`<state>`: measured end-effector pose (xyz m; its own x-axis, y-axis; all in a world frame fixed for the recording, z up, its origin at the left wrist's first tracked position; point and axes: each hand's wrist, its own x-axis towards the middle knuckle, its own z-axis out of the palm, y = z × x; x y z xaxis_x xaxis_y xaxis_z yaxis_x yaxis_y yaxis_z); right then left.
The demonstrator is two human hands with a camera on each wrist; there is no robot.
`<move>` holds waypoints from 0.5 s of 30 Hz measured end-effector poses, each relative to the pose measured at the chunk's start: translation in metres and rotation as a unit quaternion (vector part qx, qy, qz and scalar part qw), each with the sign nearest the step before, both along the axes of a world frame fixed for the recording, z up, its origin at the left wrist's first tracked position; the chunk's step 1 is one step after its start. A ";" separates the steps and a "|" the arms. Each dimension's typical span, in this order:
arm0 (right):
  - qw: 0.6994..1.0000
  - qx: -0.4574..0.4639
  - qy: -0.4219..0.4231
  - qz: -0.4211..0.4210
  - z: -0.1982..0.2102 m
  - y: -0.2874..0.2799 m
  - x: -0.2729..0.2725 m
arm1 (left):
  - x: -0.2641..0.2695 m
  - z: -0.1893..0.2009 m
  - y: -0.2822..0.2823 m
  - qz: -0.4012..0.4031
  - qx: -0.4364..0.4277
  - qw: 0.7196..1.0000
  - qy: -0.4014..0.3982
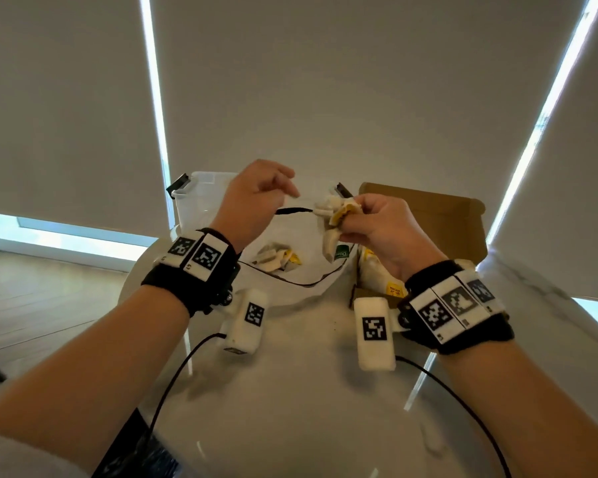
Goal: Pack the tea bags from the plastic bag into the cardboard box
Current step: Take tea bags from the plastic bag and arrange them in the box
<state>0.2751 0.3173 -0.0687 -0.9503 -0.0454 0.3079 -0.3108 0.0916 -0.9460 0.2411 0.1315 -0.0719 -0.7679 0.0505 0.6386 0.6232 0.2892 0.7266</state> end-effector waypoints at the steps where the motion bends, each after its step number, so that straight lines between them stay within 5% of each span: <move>1: 1.000 -0.029 -0.009 0.001 -0.002 0.002 0.005 | 0.005 0.004 0.010 -0.041 0.020 0.999 -0.014; 7: 0.965 -0.255 -0.051 0.015 -0.006 0.023 0.016 | 0.028 0.013 0.068 -0.226 -0.035 0.938 -0.260; 12: 0.934 -0.338 -0.097 0.063 -0.013 0.040 0.013 | 0.024 -0.016 0.094 -0.329 0.009 0.887 -0.325; 15: 0.922 -0.363 -0.127 0.046 -0.014 0.046 0.011 | 0.024 -0.019 0.108 -0.295 0.014 0.904 -0.310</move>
